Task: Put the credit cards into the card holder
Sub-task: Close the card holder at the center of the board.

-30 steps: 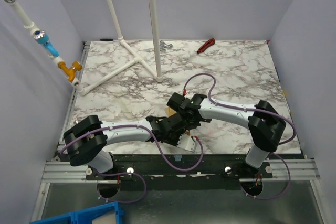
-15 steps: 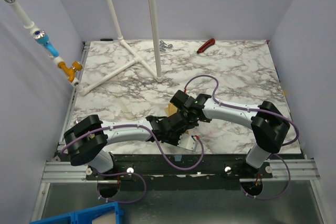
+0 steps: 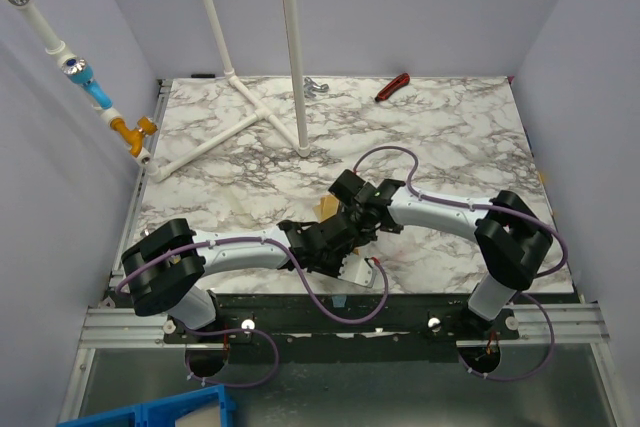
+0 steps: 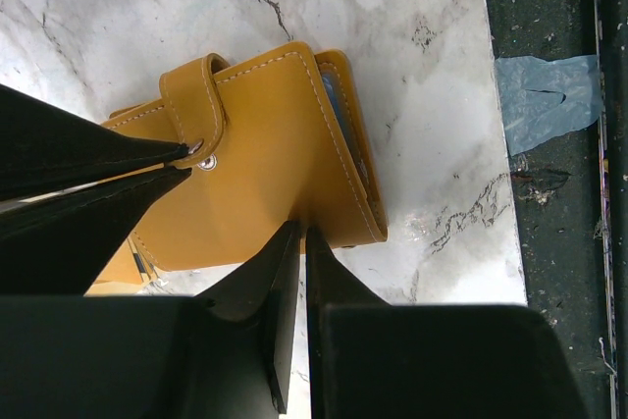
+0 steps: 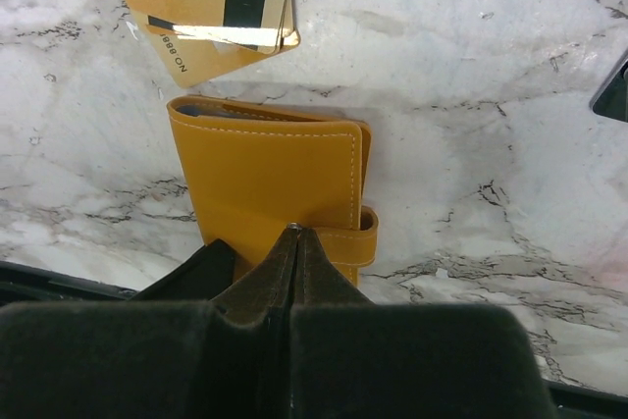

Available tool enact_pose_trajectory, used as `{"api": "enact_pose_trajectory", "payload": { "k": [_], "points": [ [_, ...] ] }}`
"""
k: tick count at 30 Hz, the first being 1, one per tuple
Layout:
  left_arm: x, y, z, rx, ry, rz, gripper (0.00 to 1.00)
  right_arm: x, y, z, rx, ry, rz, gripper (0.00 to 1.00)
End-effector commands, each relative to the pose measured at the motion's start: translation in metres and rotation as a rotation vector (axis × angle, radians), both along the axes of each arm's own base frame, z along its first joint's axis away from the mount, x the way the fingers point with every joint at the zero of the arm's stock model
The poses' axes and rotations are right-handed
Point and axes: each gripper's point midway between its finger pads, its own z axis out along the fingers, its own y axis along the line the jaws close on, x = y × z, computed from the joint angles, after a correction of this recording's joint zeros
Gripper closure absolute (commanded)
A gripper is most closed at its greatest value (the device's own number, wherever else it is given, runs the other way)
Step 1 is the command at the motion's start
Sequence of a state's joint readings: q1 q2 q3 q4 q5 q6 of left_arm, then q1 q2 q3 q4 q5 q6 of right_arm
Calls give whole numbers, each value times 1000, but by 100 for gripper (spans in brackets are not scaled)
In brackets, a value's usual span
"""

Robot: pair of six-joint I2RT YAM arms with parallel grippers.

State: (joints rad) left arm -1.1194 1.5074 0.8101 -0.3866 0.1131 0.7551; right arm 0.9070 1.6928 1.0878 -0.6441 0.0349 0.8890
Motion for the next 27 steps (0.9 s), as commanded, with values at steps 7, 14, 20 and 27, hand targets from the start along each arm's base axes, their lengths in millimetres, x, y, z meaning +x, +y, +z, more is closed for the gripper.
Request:
{"api": "enact_pose_trajectory", "payload": {
  "k": [7, 14, 20, 27],
  "points": [
    [-2, 2, -6, 19, 26, 0, 92, 1, 1, -15, -7, 30, 17, 99],
    [-2, 0, -5, 15, 27, -1, 92, -9, -9, -29, -68, 84, 51, 99],
    [-2, 1, -6, 20, 29, 1, 92, -13, -1, -33, -37, 110, 80, 99],
    [-3, 2, -8, 28, 34, 2, 92, -13, 2, -22, -6, 95, 82, 78]
  ]
}}
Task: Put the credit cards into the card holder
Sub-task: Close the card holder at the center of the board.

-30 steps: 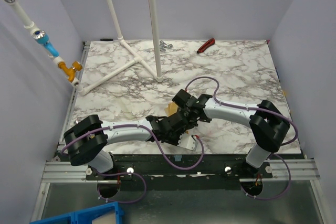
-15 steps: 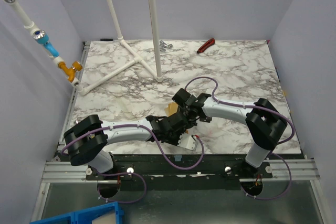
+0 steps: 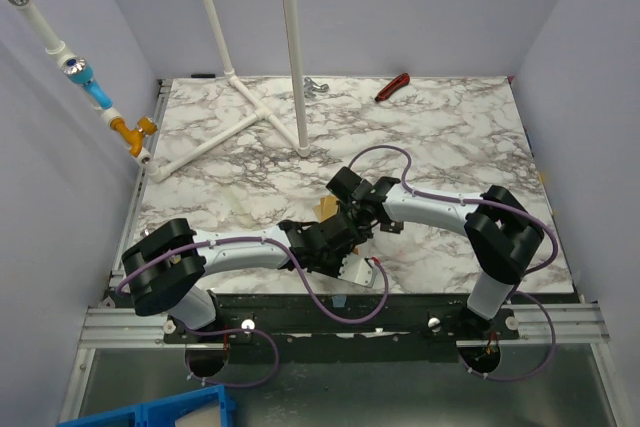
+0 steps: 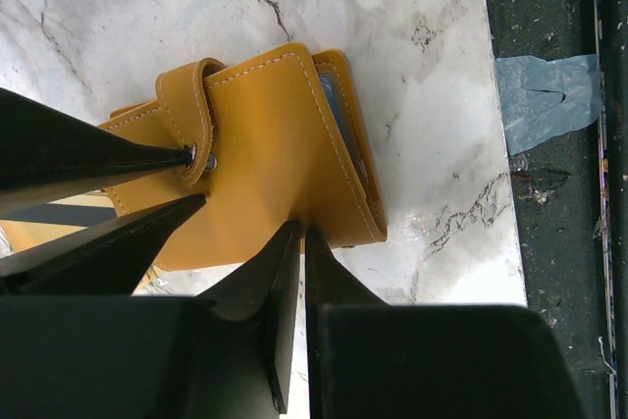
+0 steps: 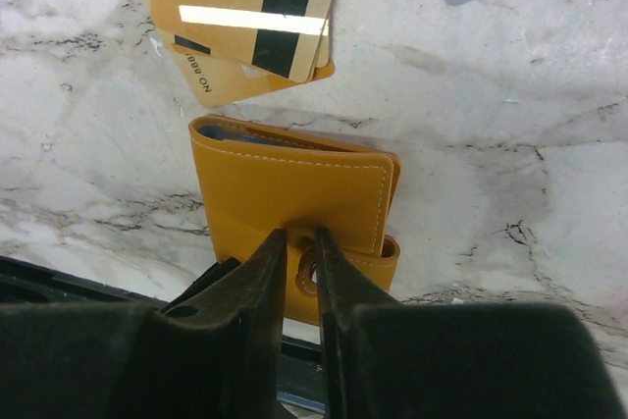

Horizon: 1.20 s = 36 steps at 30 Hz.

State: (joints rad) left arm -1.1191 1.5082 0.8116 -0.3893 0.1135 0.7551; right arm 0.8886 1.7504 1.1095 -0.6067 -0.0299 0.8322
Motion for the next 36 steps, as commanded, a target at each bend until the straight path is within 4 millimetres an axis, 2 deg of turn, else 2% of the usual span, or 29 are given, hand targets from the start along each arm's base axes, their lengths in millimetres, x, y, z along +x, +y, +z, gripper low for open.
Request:
{"api": "enact_pose_trajectory", "payload": {
  "k": [1, 6, 11, 15, 24, 25, 26, 27, 28, 31, 36],
  "points": [
    [-3, 2, -8, 28, 34, 3, 92, -16, -9, -10, -35, 54, 26, 76],
    [-2, 2, -8, 30, 33, 3, 93, -14, -11, -2, -36, 38, 11, 78],
    [-2, 2, -8, 29, 33, 4, 93, -12, -14, 5, -41, 20, -8, 92],
    [-3, 3, -9, 34, 36, 4, 93, -10, -15, 10, -42, 8, -15, 99],
    [-2, 4, -9, 38, 33, 7, 94, 1, -13, 24, -43, -48, -27, 99],
    [-2, 4, -9, 41, 36, 6, 94, 1, -12, 25, -43, -47, -21, 92],
    [-2, 4, -9, 41, 36, 6, 94, 2, -11, 27, -42, -46, -9, 77],
    [-3, 4, -9, 40, 37, 6, 94, 2, -11, 29, -44, -47, 0, 69],
    [-3, 4, -9, 40, 38, 6, 94, 2, -11, 31, -46, -50, 4, 65],
    [-3, 4, -9, 40, 35, 5, 94, -1, -13, 35, -55, -40, 22, 63],
    [-2, 3, -6, 31, 36, 6, 95, -15, -16, 22, -64, 22, 38, 64]
  ]
}}
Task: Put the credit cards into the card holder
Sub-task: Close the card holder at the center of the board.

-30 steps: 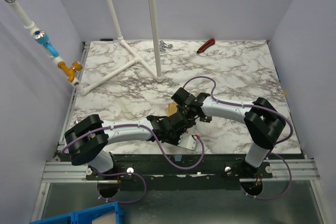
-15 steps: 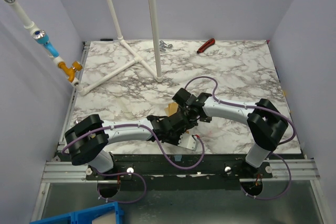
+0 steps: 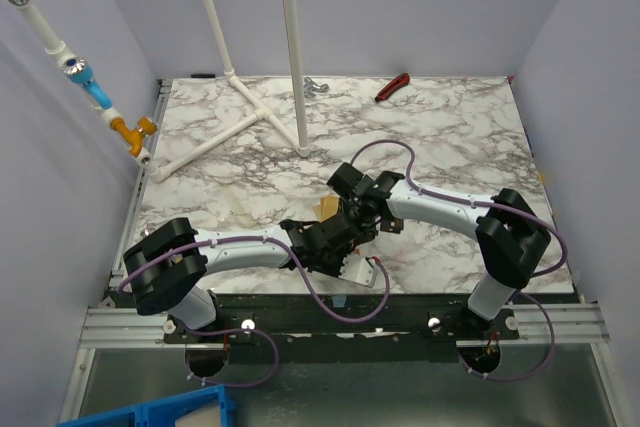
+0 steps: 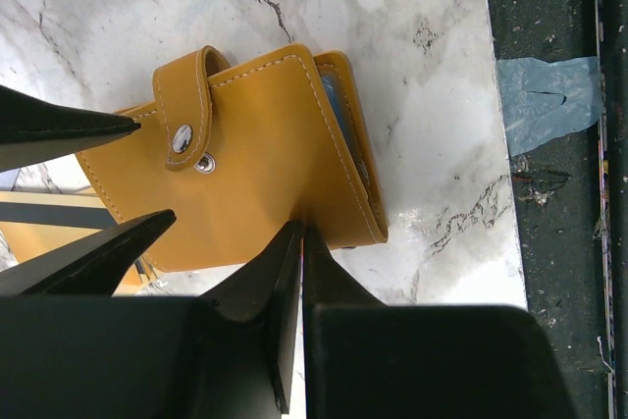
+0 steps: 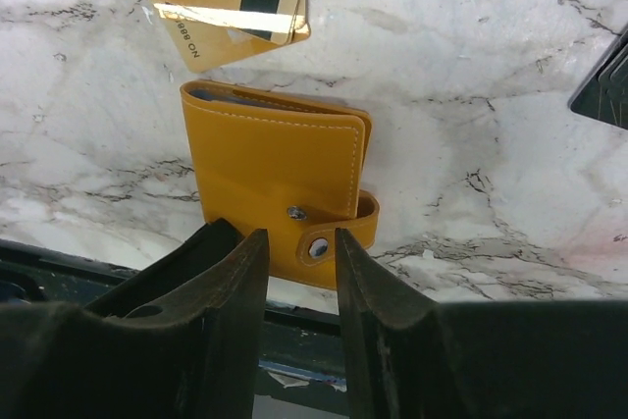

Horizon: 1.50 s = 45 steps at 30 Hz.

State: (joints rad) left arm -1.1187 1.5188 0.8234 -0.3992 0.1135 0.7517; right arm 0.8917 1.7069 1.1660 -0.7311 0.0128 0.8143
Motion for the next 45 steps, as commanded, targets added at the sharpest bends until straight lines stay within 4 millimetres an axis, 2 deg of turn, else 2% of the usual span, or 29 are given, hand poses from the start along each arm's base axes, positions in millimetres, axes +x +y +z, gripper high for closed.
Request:
{"api": "enact_pose_trajectory", "payload": {
  "k": [1, 6, 12, 22, 28, 33, 37, 45],
  "points": [
    [-2, 4, -6, 24, 31, 5, 95, -17, -4, -2, -17, 54, 34, 64],
    [-2, 5, -6, 23, 27, 5, 95, -20, -8, -4, -49, 59, 41, 66],
    [-2, 5, -7, 23, 25, 9, 95, -22, -2, -7, -38, 76, 49, 69],
    [0, 5, -5, 20, 16, 9, 95, -24, -8, -15, -82, 92, 56, 70],
    [-1, 6, -7, 27, 21, 12, 95, -20, -6, -11, -75, 76, 45, 85],
    [-1, 6, -8, 29, 22, 11, 95, -19, -4, -7, -63, 66, 42, 90],
    [-1, 7, -8, 30, 23, 12, 95, -18, -2, -4, -48, 58, 35, 99],
    [-1, 7, -8, 32, 22, 11, 96, -7, 4, -1, -41, 19, 21, 99]
  ]
}}
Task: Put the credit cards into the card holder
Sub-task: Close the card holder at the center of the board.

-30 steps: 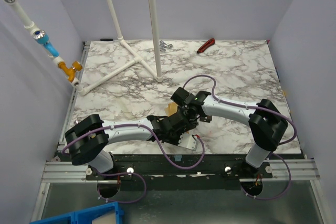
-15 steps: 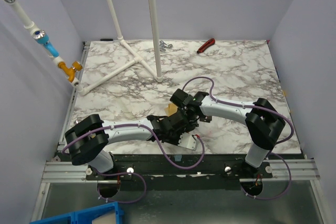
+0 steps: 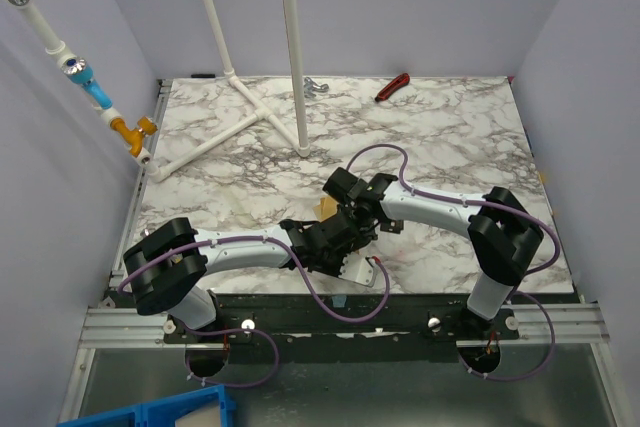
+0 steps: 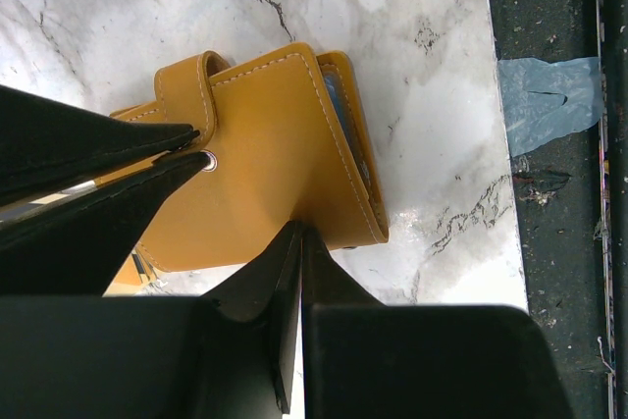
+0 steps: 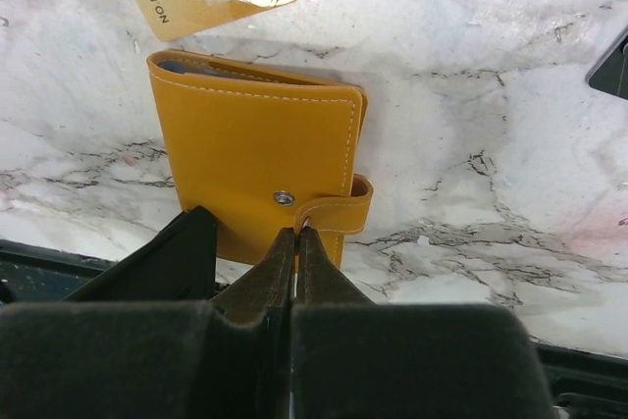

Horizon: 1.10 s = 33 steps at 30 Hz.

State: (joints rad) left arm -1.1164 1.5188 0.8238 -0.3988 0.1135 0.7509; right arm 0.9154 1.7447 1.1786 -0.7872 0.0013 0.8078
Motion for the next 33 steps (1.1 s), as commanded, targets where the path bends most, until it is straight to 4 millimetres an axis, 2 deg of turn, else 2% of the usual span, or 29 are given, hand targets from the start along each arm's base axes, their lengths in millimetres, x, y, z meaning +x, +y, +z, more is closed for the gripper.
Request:
{"api": "enact_pose_trajectory", "payload": {
  "k": [1, 8, 14, 33],
  "points": [
    [-2, 7, -9, 34, 23, 7, 96, 9, 9, 8, 18, -35, -12, 99],
    [-2, 7, -9, 36, 24, 7, 96, 7, 10, -3, 14, -17, -3, 99],
    [-2, 7, -8, 36, 22, 7, 96, -5, 13, -14, 29, 49, 24, 99],
    [-2, 8, -6, 40, 25, 4, 96, -2, 12, -32, -8, 76, 61, 99]
  ]
}}
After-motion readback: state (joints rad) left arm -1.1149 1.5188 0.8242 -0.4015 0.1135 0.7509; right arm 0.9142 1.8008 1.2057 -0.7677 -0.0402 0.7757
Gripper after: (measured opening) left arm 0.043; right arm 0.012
